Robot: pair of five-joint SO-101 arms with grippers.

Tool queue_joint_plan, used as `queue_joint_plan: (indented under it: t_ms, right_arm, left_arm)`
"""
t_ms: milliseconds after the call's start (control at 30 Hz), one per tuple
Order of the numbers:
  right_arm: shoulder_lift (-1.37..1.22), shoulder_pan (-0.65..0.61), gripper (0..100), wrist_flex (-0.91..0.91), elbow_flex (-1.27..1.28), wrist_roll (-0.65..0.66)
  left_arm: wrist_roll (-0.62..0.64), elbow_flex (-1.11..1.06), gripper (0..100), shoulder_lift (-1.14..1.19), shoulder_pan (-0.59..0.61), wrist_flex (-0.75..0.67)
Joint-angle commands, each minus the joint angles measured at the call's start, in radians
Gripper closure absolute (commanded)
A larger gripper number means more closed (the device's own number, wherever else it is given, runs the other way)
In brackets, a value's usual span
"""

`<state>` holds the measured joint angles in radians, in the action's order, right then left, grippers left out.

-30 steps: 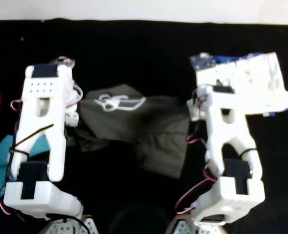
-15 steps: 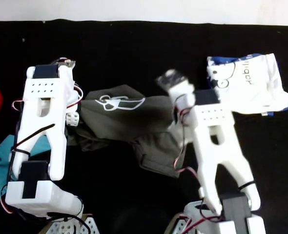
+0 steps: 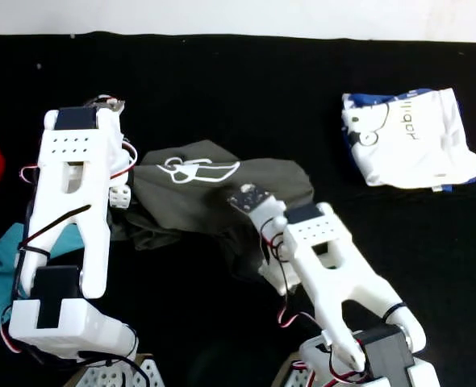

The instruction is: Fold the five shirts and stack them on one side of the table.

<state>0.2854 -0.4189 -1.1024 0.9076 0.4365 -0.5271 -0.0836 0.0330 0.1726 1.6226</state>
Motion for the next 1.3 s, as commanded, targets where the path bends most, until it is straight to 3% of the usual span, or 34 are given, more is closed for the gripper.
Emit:
queue_joint_plan:
  t_ms: [0, 133, 433, 667, 867, 967, 1100, 1267]
  right_arm:
    - [0.027, -0.013, 68.9, 0.090, 0.035, 0.008]
    - [0.027, -0.013, 71.7, 0.154, 0.079, 0.008]
    - [0.033, 0.024, 99.7, 0.228, 0.110, 0.008]
    - [0.044, 0.311, 99.3, 0.093, -0.054, 0.060]
    - [0.136, 0.568, 99.3, -0.084, -0.326, 0.186]
    - [0.151, 0.628, 99.3, -0.113, -0.394, 0.226]
    - [0.156, 0.684, 99.3, -0.107, -0.409, 0.256]
    - [0.157, 0.751, 99.3, -0.105, -0.452, 0.261]
  left_arm:
    - [0.002, 0.015, 99, -0.054, -0.002, -0.005]
    - [0.002, 0.005, 99, -0.054, -0.038, -0.003]
    - [0.072, 0.005, 99, -0.054, -0.082, -0.002]
    - [0.066, -0.076, 99, -0.054, -0.124, 0.038]
    - [0.066, -0.262, 99, -0.056, -0.274, 0.038]
    - [0.068, -0.306, 95, -0.058, -0.355, 0.061]
    - [0.011, -0.282, 79, -0.082, -0.427, 0.144]
    - [0.003, -0.171, 78, -0.203, -0.421, 0.144]
